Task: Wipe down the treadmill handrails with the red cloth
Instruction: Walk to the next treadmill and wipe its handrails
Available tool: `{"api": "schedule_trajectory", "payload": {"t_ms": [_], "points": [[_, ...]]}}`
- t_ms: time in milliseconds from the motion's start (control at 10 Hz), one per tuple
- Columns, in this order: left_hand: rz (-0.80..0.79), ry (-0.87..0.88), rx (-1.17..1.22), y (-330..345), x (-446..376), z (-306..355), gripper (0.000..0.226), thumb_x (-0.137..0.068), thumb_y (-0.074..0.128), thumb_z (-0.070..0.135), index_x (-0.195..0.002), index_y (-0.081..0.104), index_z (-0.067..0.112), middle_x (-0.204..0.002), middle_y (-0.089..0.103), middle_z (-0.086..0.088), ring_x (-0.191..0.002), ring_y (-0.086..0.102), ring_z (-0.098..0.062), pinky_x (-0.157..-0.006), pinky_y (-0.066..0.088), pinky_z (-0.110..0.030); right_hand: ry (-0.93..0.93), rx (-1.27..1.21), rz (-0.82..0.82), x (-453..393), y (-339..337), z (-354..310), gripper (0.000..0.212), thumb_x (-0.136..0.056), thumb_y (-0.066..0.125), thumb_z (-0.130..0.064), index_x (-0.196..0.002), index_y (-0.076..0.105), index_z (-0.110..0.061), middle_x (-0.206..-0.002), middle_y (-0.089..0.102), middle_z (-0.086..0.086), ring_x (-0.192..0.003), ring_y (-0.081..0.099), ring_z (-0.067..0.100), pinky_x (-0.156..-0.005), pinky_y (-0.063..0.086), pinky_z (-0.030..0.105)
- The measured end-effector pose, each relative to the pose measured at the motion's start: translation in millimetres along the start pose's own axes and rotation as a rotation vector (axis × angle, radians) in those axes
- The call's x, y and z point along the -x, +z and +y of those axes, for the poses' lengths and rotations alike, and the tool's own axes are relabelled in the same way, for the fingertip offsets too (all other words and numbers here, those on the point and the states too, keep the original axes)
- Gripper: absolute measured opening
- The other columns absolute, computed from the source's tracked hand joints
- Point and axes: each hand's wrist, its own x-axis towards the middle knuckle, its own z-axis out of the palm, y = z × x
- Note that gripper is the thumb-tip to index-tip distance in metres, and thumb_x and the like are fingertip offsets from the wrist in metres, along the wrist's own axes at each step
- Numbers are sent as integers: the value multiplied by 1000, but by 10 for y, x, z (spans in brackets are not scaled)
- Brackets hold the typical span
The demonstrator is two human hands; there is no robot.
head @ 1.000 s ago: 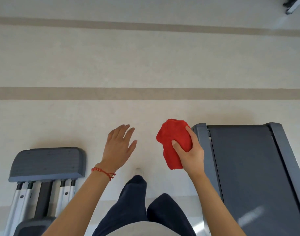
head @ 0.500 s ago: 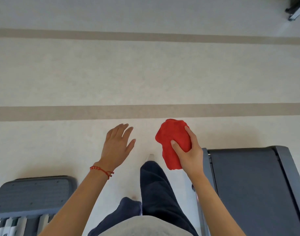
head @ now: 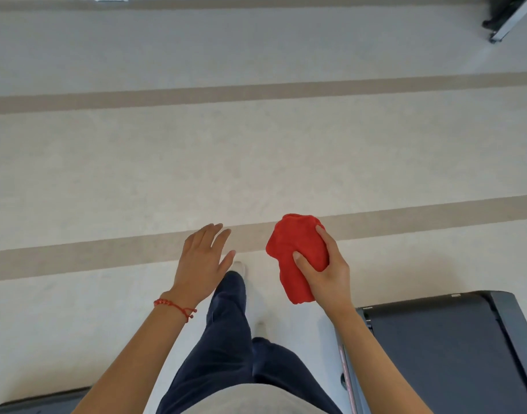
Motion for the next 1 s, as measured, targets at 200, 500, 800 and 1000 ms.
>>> {"api": "schedule_trajectory", "payload": {"t_ms": [200,500,800,1000], "points": [[-57,140,-21,-151,-1091,-135,76,-95,6,50,-113,60,1,-118,61,-21,-108,57,-38,-89,46,-50,44,-47,145,-772,103,-205,63,-78,70,-35,-133,39,-38,-127,52,-13,-107,55,7,-88,51,32],[-100,389,-57,-358,-2446,-62,58,-96,23,41,-112,61,0,-116,62,-21,-107,58,-37,-87,47,-48,159,-144,411,-1532,131,-416,62,-78,69,-38,-132,38,-44,-118,50,-24,-102,53,-2,-78,47,17],[-132,699,-67,-73,-3280,795,38,-80,68,17,-113,60,0,-117,61,-22,-108,57,-38,-87,47,-50,299,-194,710,-1781,-354,-225,59,-77,70,-37,-126,38,-52,-120,53,-16,-102,54,2,-78,48,21],[-184,866,-88,169,-3714,1548,37,-82,66,17,-114,59,0,-120,60,-21,-111,55,-37,-90,45,-50,389,-260,863,-1883,-882,38,60,-76,71,-37,-124,38,-54,-116,53,-18,-99,54,-2,-76,47,19]]}}
